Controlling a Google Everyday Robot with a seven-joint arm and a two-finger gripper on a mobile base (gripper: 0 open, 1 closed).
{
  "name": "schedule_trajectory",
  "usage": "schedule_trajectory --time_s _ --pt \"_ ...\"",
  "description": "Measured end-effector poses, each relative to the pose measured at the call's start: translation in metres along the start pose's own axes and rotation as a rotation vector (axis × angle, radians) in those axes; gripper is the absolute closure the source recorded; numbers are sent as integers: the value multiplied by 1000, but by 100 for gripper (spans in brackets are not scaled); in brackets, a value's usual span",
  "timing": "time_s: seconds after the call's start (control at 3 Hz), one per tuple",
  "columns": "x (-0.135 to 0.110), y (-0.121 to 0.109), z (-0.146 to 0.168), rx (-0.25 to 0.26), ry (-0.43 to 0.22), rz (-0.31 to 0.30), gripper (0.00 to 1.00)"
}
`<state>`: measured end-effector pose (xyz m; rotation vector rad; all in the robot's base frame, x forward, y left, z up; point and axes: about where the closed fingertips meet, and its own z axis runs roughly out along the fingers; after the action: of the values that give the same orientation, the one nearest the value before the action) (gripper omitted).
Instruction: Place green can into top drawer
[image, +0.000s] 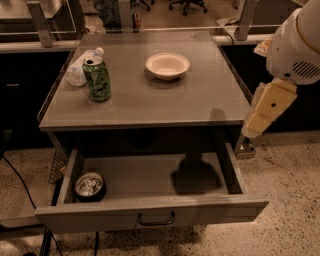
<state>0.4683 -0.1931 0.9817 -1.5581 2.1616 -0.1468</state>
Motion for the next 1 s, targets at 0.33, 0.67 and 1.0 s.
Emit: schedule_trajectory --time_s 0.33,0.67,1.0 --pt "-27 -18 24 73 -63 40 0" --pt "-44 -37 34 154 -95 160 0" --pt "-44 -37 34 154 -95 160 0"
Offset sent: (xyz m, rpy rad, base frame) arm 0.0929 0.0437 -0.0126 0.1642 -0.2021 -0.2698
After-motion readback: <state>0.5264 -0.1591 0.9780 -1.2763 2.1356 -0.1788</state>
